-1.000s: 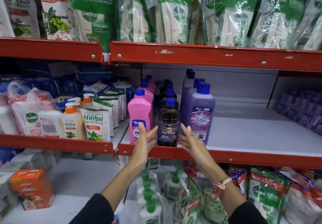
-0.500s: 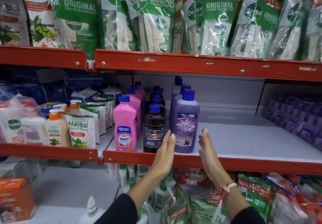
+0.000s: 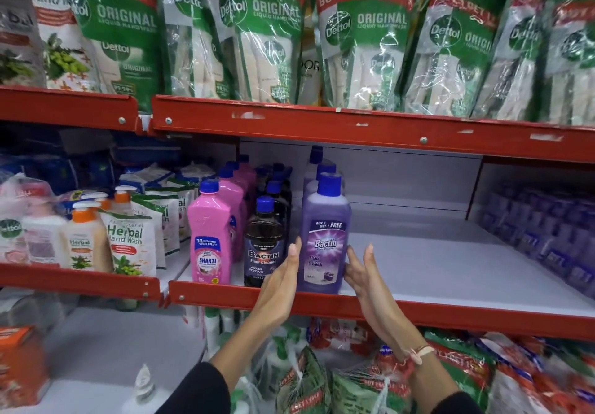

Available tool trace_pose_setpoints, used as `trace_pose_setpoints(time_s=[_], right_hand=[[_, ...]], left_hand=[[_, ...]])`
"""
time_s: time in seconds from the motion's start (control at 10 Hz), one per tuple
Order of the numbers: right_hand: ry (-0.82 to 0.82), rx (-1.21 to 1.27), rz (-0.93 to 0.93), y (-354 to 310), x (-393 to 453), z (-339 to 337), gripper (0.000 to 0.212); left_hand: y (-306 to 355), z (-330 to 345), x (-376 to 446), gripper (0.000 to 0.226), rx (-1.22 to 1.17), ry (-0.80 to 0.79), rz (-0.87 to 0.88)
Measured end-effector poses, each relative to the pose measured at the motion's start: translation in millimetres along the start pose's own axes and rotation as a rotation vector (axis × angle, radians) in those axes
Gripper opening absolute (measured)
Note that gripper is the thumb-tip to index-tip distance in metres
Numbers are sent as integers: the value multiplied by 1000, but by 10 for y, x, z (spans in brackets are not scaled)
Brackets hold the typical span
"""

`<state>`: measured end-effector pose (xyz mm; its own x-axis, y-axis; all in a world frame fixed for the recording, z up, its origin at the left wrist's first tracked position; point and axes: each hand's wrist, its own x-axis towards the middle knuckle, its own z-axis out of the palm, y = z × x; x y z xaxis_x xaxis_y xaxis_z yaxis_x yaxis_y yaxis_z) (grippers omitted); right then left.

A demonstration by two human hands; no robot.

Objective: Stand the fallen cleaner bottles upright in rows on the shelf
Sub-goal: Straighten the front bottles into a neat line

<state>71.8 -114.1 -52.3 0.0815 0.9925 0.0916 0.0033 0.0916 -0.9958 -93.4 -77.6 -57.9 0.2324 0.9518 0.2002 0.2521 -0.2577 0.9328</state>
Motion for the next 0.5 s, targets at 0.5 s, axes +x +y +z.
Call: trace_pose_setpoints(time_s=[0.5], right_hand=[[114,-124,14,-127,-330,147,83]], left_hand=[[140,-257,-330,84,-39,-190,-60]])
